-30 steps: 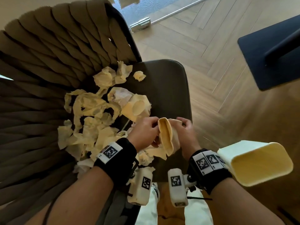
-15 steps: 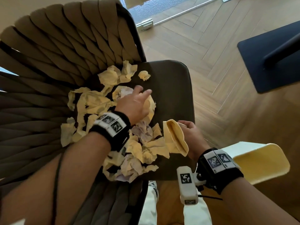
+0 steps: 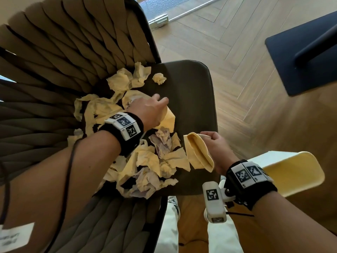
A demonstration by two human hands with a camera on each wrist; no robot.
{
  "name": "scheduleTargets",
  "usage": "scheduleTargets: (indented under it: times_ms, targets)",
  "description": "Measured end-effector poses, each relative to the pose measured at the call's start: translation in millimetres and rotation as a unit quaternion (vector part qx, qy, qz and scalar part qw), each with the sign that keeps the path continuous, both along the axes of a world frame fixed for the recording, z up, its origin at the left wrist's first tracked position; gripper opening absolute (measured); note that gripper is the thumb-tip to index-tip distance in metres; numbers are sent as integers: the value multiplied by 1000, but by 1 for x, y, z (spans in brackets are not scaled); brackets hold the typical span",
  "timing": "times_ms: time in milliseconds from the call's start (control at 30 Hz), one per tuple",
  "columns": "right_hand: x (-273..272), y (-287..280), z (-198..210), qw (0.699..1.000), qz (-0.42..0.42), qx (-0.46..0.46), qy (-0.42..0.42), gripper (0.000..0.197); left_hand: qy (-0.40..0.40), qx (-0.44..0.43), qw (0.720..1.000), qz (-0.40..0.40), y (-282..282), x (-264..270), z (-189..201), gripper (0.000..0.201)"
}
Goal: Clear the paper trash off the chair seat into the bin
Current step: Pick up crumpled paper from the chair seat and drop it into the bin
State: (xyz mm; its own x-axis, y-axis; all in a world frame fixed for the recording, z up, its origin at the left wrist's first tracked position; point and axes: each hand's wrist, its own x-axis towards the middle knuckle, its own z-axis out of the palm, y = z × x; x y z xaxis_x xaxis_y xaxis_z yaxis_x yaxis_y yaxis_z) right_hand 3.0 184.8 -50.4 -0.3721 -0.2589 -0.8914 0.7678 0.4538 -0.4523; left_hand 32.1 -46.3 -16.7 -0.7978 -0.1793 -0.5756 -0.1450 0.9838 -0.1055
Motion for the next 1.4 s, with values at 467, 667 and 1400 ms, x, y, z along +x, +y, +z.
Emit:
scheduleTargets:
  times_ms: [467,667,1400]
  targets:
    - [12,17,-1,999,-34,-1,30,56,23,110,988,110,11,17,1,55]
    - [11,48,9,993,-114,9,34,54,195,158,951,181,30,14,61,50]
    - [-47,379,-169,851,-321,395,129,47,-68,295,948,96,440,-72,-167,54]
